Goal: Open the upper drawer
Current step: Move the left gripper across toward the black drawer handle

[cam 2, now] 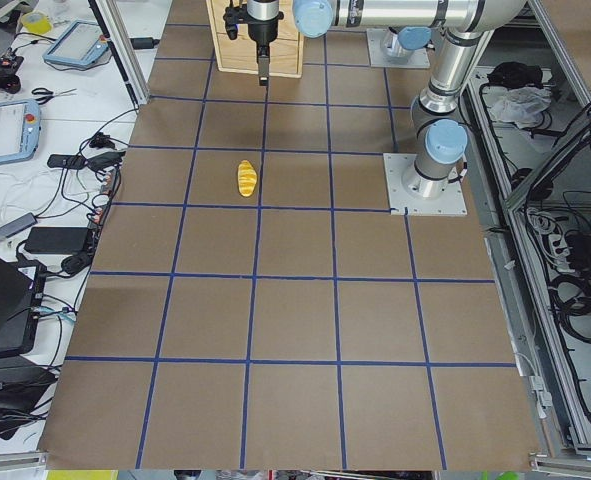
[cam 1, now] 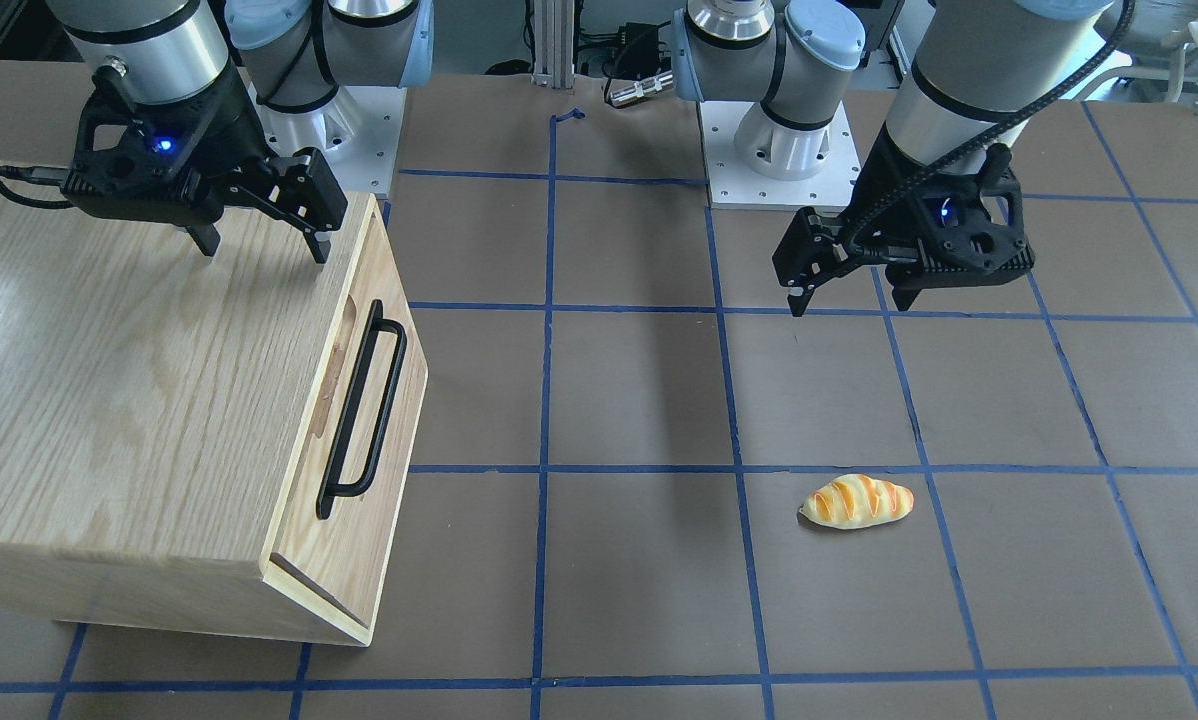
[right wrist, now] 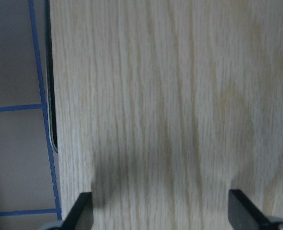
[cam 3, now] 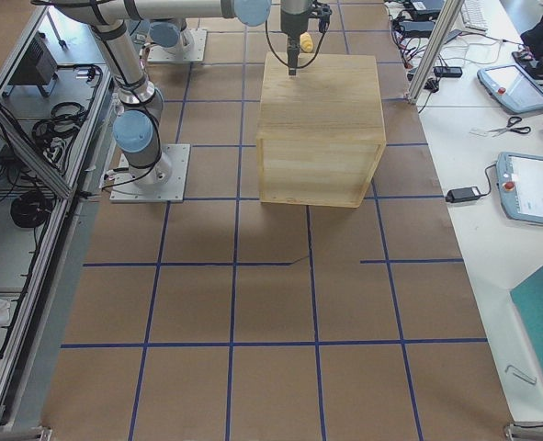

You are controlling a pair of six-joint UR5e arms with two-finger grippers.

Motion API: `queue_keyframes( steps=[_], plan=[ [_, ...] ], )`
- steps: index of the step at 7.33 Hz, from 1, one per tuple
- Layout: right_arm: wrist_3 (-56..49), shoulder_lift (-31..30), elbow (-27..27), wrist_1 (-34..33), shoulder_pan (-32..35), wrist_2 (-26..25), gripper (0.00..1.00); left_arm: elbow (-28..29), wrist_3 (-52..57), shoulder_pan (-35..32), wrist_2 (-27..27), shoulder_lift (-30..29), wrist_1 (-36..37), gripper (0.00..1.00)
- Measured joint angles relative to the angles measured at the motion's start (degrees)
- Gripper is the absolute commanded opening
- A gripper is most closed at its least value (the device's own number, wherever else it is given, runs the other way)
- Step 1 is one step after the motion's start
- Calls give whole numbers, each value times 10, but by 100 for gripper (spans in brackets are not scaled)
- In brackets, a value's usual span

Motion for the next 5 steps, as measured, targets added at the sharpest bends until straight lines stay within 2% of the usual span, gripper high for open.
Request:
queue_keyframes(
  steps=[5],
  plan=[
    [0, 0, 0, 0, 0, 0, 100, 31, -124, -91, -24, -44, 32, 100]
  ],
)
